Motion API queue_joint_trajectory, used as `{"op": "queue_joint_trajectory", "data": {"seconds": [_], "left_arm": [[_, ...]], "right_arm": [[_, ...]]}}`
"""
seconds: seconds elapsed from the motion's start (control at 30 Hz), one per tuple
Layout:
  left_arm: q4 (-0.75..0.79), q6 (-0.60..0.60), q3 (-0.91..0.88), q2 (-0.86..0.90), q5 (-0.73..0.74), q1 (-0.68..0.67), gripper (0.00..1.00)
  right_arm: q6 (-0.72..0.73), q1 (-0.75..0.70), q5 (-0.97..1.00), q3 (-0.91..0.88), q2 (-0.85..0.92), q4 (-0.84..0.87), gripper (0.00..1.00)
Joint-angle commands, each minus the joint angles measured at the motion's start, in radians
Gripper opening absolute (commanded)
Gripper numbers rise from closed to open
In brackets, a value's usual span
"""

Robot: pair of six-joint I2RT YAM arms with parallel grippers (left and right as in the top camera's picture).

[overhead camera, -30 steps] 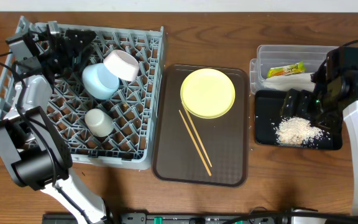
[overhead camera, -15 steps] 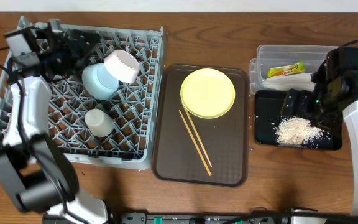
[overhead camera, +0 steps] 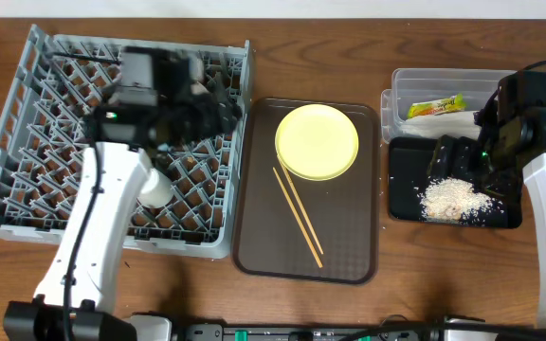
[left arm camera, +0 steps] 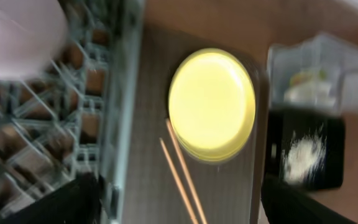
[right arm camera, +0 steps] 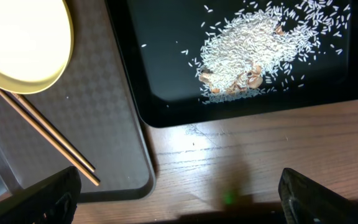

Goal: Sort waste into correct bins and load items into the dishwasher
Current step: 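Release the pink bowl and withdraw the left gripper from the rack, then reach the left gripper to the wooden chopsticks on the brown tray and grasp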

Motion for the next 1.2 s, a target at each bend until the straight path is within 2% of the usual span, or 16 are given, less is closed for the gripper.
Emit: {"op": "queue_joint_trajectory", "data": {"seconds": [0.0, 0.07, 0.1, 0.2, 0.4, 0.63, 0.87, 1.17], "left_arm": [[-0.032, 0.023, 0.0, -0.003, -0.04, -0.058, 0.85], [-0.031, 0.002, -0.013, -0.003, -0.048, -0.1, 0.84], [-0.033, -0.045, -0.022, -0.003, -0.069, -0.127, 0.84], [-0.055, -0.216, -0.051, -0.001, -0.229, -0.221, 0.84], [-0.063, -0.389, -0.088, 0.032, -0.426, -0.396, 0.84], [-0.063, -0.543, -0.101, 0.143, -0.45, -0.52, 0.84], [-0.09, -0.67, -0.101, 0.276, -0.443, -0.543, 0.84], [-0.074, -0.676, -0.117, 0.324, -0.42, -0.543, 0.84]], "right_arm": [[-0.006, -0.005, -0.004, 0.008, -0.003, 0.002, 0.99], [-0.006, -0.005, -0.005, 0.008, -0.003, 0.002, 0.99], [-0.006, -0.005, -0.004, 0.008, -0.003, 0.002, 0.99], [-0.006, -0.005, -0.005, 0.008, -0.003, 0.002, 0.99], [-0.006, -0.005, -0.004, 0.008, -0.003, 0.002, 0.99], [-0.006, -0.005, -0.005, 0.008, -0.003, 0.001, 0.99], [-0.006, -0.005, -0.004, 0.008, -0.003, 0.0, 0.99], [-0.013, -0.005, -0.004, 0.008, -0.003, -0.002, 0.99]]}}
